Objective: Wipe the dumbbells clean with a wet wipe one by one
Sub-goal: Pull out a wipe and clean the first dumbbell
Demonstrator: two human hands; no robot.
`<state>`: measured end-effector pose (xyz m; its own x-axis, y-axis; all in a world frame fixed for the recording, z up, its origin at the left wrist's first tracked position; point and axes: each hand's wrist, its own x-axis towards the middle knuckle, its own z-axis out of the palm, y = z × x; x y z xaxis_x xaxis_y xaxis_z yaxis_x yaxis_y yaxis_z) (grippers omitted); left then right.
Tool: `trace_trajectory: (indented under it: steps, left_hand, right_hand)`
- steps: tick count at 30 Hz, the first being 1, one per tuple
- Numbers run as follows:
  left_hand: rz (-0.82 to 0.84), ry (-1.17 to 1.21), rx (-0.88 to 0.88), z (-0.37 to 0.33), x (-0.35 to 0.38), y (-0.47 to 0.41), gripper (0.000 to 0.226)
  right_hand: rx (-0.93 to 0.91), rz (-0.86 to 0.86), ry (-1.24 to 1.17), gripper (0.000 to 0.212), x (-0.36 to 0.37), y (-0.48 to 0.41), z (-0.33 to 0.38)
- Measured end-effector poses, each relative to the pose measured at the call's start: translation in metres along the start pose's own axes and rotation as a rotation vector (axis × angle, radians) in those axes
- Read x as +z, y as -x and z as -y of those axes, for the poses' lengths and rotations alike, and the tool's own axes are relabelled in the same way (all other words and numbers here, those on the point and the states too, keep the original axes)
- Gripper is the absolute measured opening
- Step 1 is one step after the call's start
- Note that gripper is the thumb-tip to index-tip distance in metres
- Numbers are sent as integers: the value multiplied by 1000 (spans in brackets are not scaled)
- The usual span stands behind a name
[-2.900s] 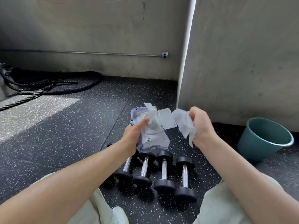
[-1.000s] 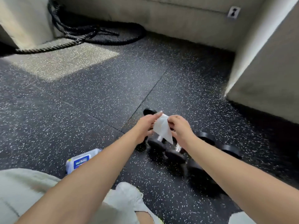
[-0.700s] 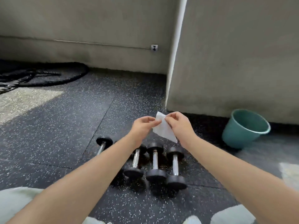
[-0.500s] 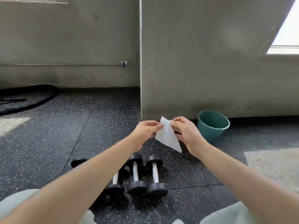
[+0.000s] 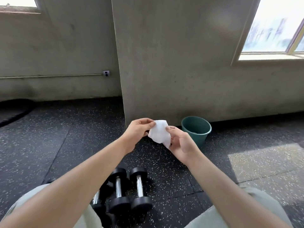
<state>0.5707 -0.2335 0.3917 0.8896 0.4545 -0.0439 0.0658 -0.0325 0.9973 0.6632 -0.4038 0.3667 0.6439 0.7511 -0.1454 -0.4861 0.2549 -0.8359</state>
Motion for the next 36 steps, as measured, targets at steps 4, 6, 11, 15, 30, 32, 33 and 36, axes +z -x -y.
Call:
trace_trajectory:
  steps: [4,6,11,15,30,32,33,36]
  left_hand:
    - [26,-39,-27,11,-9,-3,21]
    - [48,55,-54,18,-15,-4,17]
    - [100,294,-112,26,-19,2,25]
    - [53,274,-164,29,-23,4,26]
    - [131,213,-212,43,-47,32,21]
    - [86,208,-239,44,-53,33,22]
    - [45,197,-254,44,-56,34,24]
    - [-4,180,-298,43,-63,34,29]
  right_hand:
    - [-8,81,-45,14,-5,-6,6]
    - [-9,73,17,9,-6,-8,6]
    - [26,81,49,30,0,-12,-1]
    - [-15,30,2,27,11,-16,-10]
    - [315,283,437,70,38,-16,-49]
    - [288,321,421,69,43,-14,-49]
    - [247,312,446,62,45,-13,-49]
    - [140,287,510,40,47,-13,-53]
